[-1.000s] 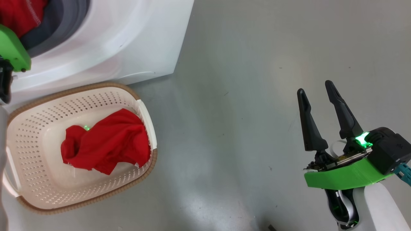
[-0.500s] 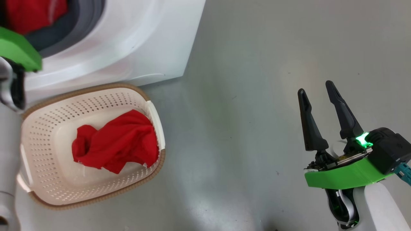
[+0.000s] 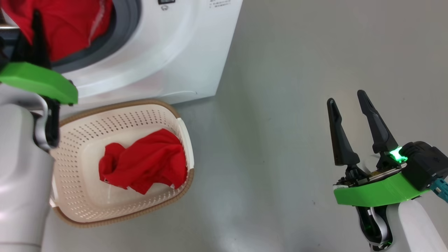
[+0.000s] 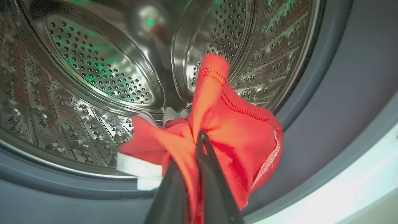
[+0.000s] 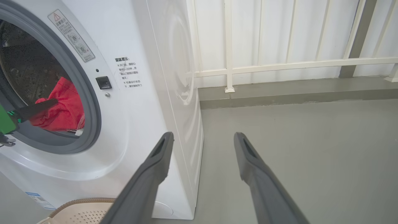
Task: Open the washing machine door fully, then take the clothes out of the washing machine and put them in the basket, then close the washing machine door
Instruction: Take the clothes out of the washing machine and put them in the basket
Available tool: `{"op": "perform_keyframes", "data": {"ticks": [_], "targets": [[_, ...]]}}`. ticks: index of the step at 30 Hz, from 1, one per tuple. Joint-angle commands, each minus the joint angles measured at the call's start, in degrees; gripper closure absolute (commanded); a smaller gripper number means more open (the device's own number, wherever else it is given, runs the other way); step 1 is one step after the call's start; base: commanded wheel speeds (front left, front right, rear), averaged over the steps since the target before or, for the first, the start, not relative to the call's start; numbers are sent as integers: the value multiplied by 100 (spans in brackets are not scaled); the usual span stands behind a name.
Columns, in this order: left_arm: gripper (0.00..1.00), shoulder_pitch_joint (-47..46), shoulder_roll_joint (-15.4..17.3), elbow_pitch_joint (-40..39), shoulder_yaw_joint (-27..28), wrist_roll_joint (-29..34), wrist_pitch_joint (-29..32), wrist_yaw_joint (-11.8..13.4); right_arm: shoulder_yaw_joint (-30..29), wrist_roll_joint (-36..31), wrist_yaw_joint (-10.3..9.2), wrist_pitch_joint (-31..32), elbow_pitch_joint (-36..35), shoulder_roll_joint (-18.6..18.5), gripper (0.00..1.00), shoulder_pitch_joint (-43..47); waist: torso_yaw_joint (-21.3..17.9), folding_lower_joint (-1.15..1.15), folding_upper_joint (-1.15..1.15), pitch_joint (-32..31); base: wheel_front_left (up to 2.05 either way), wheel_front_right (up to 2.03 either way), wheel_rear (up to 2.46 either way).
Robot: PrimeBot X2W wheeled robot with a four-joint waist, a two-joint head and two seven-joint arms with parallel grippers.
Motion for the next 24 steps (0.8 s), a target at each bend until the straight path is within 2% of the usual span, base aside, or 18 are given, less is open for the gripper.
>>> {"op": "perform_keyframes", "data": {"ticks": [1,17,24], "targets": [[100,89,189,-220,165,14,-67,34,90,-31,28,-35,-117,-53,0,91,66,0,0,-106,0,0,0],[100,1840,-105,-2464,352,147,-69,457,-20,-176,28,-35,-109,-53,0,311,297,0,0,-630,0,0,0],[100,2531,-173,-3141,341,199,-69,605,-43,-191,28,-35,-117,-53,0,372,405,0,0,-791,0,0,0]]}}
